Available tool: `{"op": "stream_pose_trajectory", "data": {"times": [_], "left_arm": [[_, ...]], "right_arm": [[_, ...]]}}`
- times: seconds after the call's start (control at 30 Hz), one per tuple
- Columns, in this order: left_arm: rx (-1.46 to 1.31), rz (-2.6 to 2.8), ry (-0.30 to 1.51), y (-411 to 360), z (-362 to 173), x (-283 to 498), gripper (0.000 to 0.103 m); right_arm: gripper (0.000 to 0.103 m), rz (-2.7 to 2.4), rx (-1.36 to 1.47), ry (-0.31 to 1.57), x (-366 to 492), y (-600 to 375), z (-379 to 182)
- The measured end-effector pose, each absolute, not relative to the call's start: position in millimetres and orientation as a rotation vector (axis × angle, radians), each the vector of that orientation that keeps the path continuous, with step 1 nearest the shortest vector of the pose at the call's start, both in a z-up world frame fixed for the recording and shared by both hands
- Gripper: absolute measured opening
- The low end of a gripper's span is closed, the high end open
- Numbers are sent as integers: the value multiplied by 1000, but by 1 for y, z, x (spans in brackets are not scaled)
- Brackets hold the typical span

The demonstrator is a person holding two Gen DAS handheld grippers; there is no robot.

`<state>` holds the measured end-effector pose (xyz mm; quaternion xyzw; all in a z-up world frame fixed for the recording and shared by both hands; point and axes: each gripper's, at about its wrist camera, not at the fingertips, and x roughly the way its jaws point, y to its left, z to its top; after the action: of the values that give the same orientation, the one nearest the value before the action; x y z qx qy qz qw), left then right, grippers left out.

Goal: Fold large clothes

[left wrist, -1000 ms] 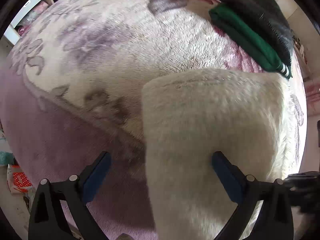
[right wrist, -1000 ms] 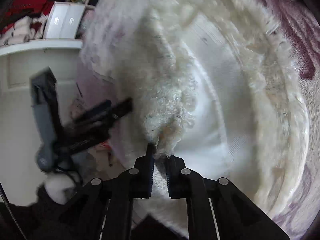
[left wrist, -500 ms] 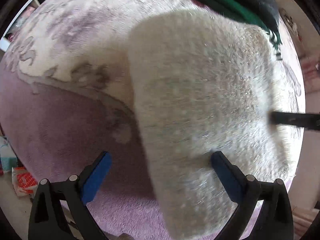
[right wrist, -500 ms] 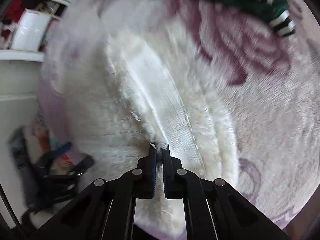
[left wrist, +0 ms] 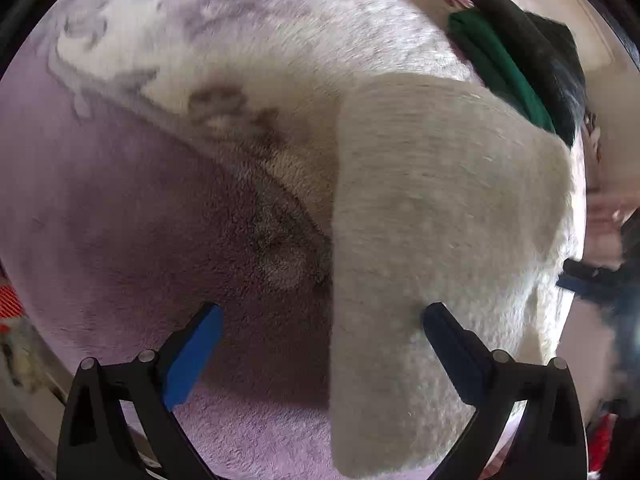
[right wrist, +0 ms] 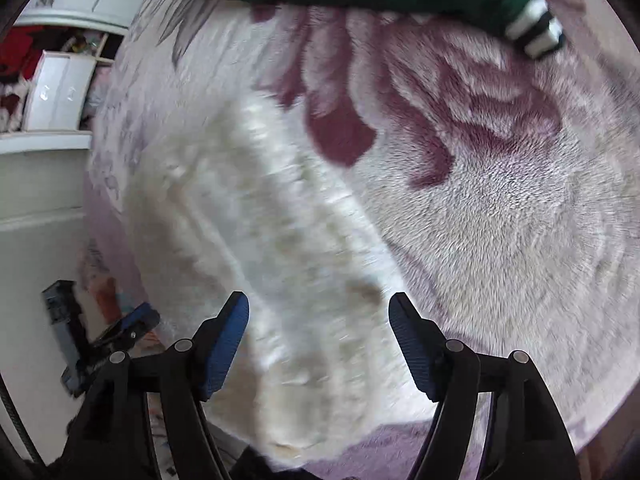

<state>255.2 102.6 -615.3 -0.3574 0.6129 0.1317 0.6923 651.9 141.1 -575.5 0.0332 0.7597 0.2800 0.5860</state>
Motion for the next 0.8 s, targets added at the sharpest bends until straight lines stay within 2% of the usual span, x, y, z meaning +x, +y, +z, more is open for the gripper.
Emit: {"op": "stream_pose_trajectory", "data": {"times": [0.07, 0.17, 0.23, 0.3, 0.47, 0.53, 0.7, 0.73, 0.77, 0.8], "left_arm": [[-879, 226, 1344, 107, -626, 257, 103], [-950, 93, 1322, 104, -641, 271, 103], [-986, 36, 1319, 99, -648, 283, 103], [-1036, -5, 1306, 100, -656, 290, 103], [-1074, -24, 1278, 101, -661, 302, 103], [-1079, -16, 1263, 103, -661, 302, 103], [-1031, -8, 1231, 101, -652, 320, 103], [-1011, -6, 1224, 98, -646, 321, 102], [-994, -7, 1218, 97, -642, 331, 102], [-969, -7, 1215, 95, -637, 334, 102]], "right_arm": [[75, 689, 148, 1809, 661, 117, -597], [80, 809, 330, 1867, 672, 95, -636], [87, 881, 381, 1883, 680, 87, -653], [89, 959, 427, 1909, 686, 87, -668], [96, 1096, 441, 1982, 678, 84, -682], [103, 1141, 438, 1988, 668, 91, -681], [103, 1196, 473, 1981, 664, 89, -680], [96, 1199, 484, 1968, 661, 88, -678], [86, 1205, 524, 1952, 655, 87, -675], [62, 1196, 537, 1950, 650, 90, -674]]}}
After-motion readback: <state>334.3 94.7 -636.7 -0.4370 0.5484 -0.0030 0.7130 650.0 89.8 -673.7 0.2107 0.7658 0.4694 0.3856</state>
